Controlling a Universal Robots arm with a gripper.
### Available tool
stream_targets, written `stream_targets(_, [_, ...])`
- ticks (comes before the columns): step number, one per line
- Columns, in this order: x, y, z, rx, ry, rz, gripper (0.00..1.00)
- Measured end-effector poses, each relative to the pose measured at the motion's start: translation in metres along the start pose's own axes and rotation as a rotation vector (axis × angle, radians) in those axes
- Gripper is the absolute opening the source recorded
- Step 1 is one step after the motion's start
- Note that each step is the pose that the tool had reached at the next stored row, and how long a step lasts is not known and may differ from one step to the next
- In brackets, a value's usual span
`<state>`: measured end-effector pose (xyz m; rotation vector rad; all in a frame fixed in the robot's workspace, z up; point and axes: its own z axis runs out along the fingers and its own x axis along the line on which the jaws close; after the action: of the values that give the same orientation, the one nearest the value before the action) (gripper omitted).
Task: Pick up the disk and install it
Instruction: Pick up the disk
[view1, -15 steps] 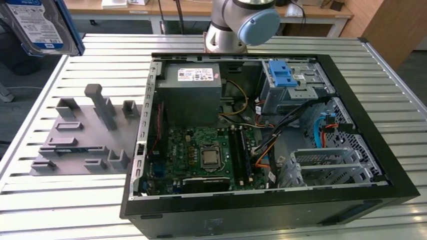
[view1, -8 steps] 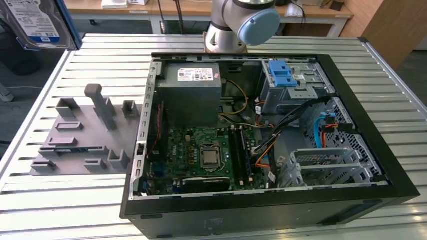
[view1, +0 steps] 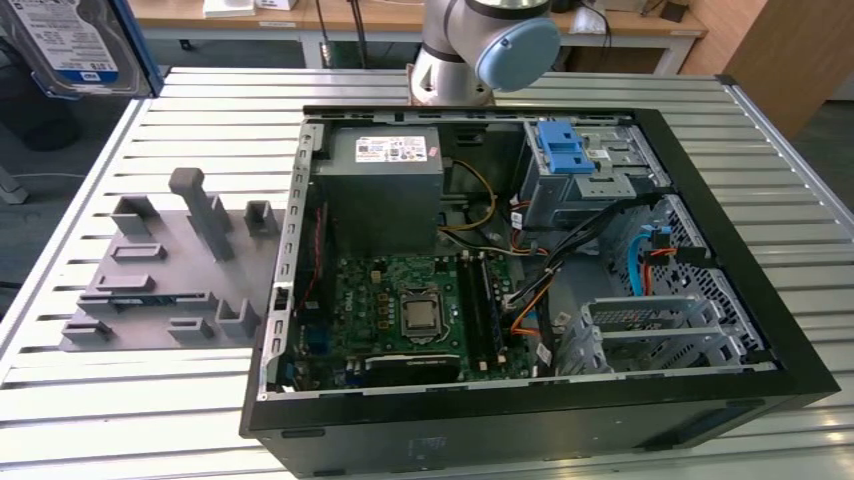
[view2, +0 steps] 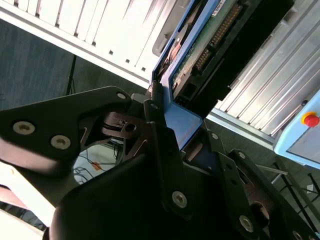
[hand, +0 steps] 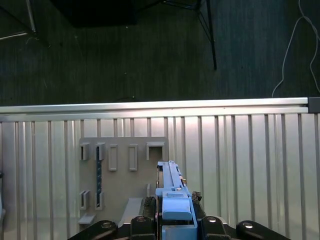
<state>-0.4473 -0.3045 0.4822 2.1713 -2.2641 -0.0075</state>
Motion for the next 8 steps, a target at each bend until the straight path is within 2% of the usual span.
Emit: stream_targets(8, [0.0029,-0.0001,-0.0002,0.0000,0.0000,-0.002,0.37])
